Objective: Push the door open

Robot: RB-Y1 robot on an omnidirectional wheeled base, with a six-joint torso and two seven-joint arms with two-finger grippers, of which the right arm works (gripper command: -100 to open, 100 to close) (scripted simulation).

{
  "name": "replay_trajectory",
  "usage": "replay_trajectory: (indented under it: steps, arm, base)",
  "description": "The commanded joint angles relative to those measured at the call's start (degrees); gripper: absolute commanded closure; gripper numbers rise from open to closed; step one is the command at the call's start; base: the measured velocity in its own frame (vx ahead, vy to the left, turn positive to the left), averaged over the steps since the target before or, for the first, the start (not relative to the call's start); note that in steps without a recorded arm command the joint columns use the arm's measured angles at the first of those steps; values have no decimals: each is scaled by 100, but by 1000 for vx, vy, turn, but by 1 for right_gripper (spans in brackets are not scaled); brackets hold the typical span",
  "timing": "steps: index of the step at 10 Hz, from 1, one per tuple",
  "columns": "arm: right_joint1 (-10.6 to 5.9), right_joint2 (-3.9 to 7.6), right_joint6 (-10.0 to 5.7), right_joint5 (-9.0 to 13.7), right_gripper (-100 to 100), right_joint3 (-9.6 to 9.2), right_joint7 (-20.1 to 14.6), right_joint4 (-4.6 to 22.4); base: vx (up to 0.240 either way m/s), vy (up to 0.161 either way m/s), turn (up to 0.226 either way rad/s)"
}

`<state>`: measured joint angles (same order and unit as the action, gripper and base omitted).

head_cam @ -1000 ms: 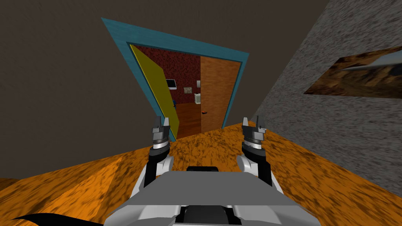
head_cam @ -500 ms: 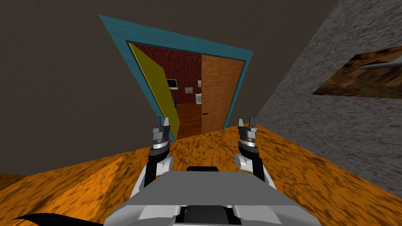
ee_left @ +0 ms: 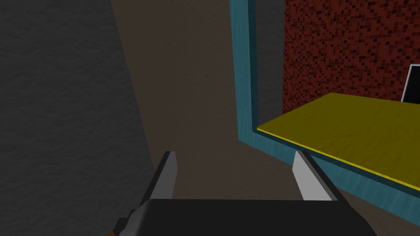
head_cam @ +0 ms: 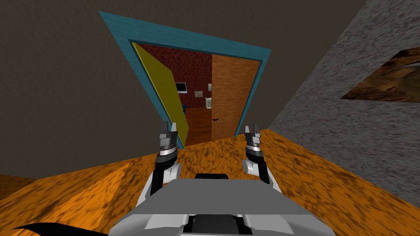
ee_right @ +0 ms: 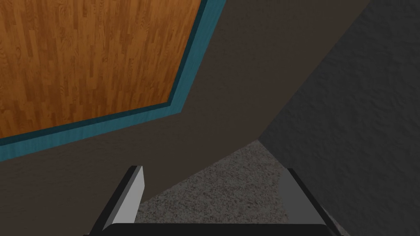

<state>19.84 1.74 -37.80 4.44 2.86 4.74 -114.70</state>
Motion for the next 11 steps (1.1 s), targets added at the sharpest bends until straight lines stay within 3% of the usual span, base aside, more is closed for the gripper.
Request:
replay_trajectory:
  steps: [1,5,11]
  arm:
    - [-28,2,-48,-2,-100,-22,4,163]
    - [-382,86,-155,37,-100,-41,-5,945]
    - [-668,138,-242,70,-100,-56,-13,1731]
  base:
    - [70,-6,26]
    - [76,-12,61]
    - [59,-17,43]
